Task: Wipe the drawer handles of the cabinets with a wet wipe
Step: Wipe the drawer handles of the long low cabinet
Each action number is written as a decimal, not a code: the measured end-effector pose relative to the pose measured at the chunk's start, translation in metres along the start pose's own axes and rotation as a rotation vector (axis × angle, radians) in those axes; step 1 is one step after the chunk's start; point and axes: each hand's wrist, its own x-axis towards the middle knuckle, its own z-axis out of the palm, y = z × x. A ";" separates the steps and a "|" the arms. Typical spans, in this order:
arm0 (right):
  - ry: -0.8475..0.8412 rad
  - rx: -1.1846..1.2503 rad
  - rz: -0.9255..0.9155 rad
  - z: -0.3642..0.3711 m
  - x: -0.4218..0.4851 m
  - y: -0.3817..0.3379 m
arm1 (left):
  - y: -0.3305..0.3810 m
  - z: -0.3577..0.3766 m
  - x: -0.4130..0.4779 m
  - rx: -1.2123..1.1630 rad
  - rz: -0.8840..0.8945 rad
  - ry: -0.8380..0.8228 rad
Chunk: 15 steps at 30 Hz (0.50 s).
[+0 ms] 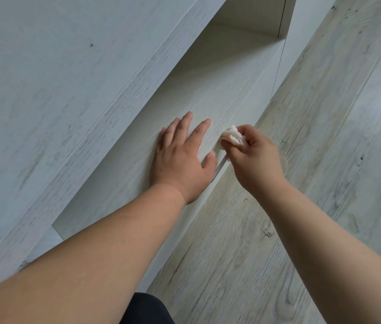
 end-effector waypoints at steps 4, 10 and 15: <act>-0.049 0.023 0.032 -0.003 0.006 -0.005 | 0.000 0.001 0.000 -0.003 0.000 -0.010; -0.103 -0.115 0.006 -0.005 0.012 -0.008 | 0.000 0.000 -0.001 -0.004 0.000 -0.001; -0.148 -0.282 -0.033 -0.006 0.021 -0.014 | 0.001 0.000 -0.001 -0.007 -0.002 -0.003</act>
